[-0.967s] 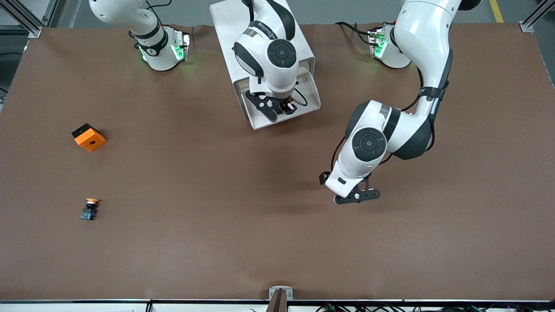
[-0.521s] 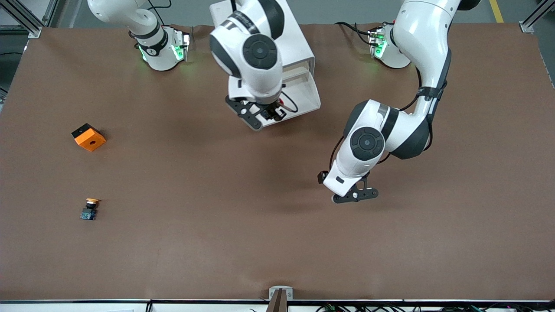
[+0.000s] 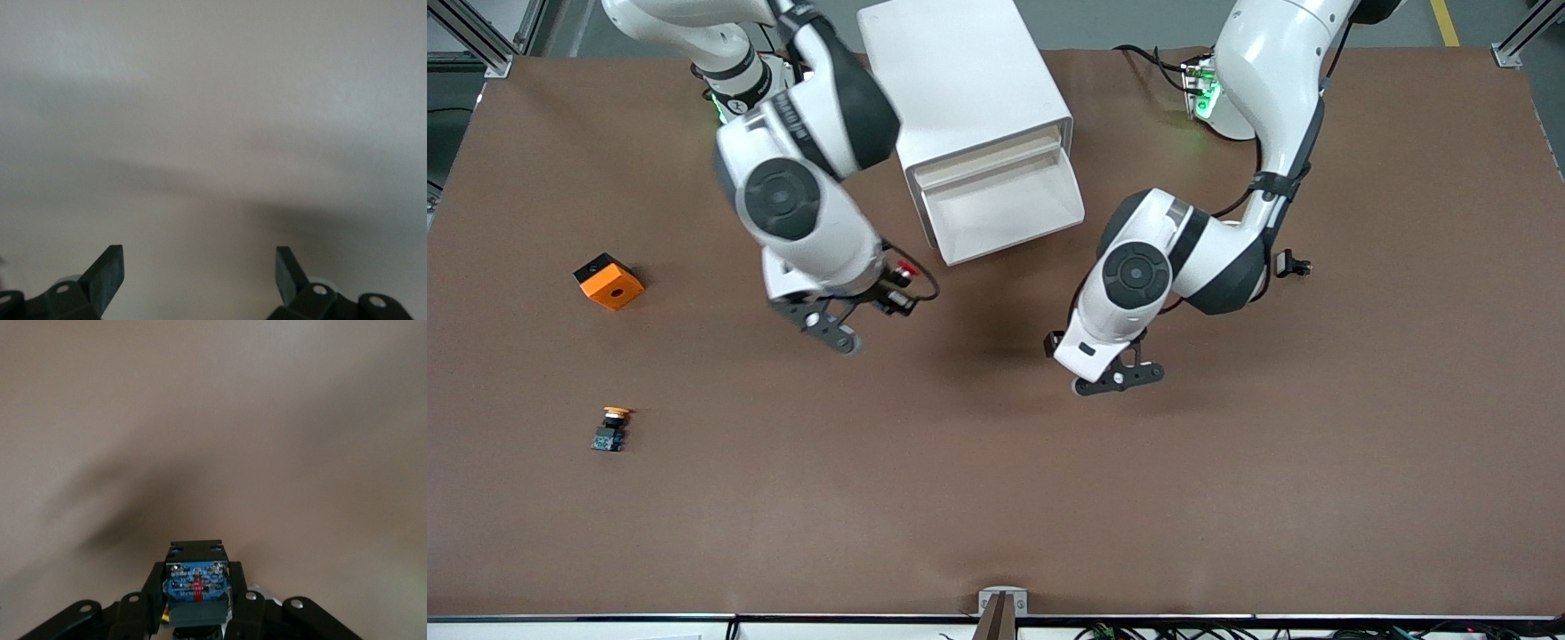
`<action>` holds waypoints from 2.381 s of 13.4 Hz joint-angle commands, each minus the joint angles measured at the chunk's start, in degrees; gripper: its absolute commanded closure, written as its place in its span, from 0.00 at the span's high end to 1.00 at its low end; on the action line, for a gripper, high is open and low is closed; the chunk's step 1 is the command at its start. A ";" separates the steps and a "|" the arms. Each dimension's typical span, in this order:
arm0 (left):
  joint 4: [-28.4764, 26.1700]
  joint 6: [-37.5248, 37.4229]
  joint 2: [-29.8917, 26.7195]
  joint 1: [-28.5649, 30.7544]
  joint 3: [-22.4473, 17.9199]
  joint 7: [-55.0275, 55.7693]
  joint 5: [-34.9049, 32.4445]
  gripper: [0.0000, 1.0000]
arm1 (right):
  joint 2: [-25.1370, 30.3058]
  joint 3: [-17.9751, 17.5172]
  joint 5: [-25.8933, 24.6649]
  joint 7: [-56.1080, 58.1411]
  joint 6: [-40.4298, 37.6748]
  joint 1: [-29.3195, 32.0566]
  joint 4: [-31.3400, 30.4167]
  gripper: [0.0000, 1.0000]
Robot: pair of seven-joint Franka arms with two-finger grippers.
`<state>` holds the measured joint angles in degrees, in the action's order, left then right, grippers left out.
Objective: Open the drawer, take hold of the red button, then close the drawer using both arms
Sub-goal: 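Carry the button beside the yellow button while the left gripper pushes the drawer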
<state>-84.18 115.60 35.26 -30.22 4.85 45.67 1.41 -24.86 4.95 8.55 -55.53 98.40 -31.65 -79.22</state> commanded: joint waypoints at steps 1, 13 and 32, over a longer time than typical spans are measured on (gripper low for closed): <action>-3.09 -0.20 -1.86 0.07 2.44 6.26 0.09 1.00 | 2.10 -0.99 -0.99 9.61 -0.58 4.66 -3.38 0.00; -7.56 -0.29 -2.91 0.07 13.42 14.28 -0.26 1.00 | -0.26 -0.90 -11.19 40.57 26.12 25.66 -21.07 0.00; -14.43 -0.38 -3.71 0.07 22.04 15.77 4.64 1.00 | -17.23 -0.99 -11.28 55.18 37.92 33.85 -12.02 0.00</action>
<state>-97.27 115.50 32.43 -30.57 26.32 60.67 3.29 -40.30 5.05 -1.45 -0.66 137.53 0.75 -94.55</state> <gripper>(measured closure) 0.000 0.586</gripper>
